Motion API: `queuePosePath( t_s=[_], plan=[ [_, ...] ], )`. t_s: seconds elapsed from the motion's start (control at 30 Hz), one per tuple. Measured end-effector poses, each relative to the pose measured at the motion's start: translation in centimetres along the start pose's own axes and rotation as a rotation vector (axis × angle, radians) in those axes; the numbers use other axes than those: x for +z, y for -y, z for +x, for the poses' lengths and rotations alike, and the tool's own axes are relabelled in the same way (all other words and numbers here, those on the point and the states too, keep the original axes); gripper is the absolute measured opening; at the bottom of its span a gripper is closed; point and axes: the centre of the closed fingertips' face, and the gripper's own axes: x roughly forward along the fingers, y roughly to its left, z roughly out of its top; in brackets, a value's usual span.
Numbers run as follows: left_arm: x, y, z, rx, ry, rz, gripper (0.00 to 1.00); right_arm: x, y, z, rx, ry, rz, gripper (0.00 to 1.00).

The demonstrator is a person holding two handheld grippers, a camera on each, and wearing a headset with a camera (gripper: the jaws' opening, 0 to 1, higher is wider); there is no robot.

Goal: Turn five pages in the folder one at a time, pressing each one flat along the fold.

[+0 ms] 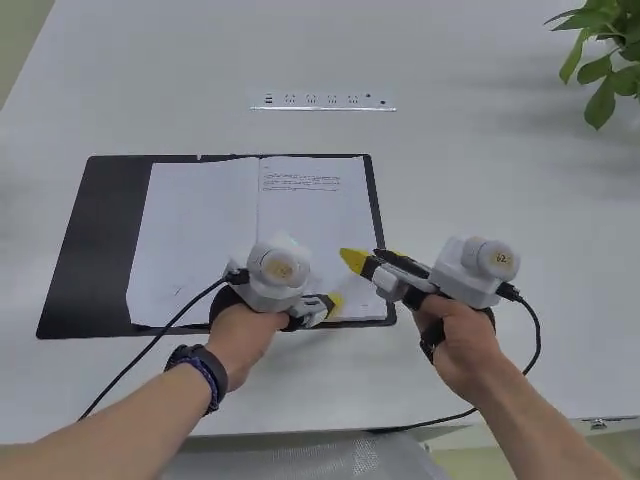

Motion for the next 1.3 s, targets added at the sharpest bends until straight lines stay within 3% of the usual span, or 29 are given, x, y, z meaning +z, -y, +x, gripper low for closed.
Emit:
queuePosePath(
  t_s=[0.13, 0.23, 0.63, 1.1, 1.3],
  plan=[
    [-0.1, 0.1, -0.2, -0.002, 0.000, -0.014, 0.43, -0.2, -0.1, -0.3, 0.004, 0.005, 0.022, 0.38],
    [0.0, 0.3, -0.3, -0.007, 0.004, -0.065, 0.46, -0.6, 0.1, -0.5, 0.002, 0.008, 0.042, 0.35],
    [-0.1, 1.2, -1.8, -0.031, -0.014, -0.060, 0.60, -1.5, 0.0, -1.5, -0.010, 0.024, 0.095, 0.22],
    [0.1, 0.1, -6.0, 0.016, 0.003, -0.020, 0.66, -1.2, -1.6, -1.8, 0.016, 0.074, 0.109, 0.02],
    [-0.2, -1.0, -7.5, 0.038, 0.013, -0.021, 0.66, -1.2, -2.3, -1.6, 0.029, 0.073, 0.112, 0.00]
  ],
)
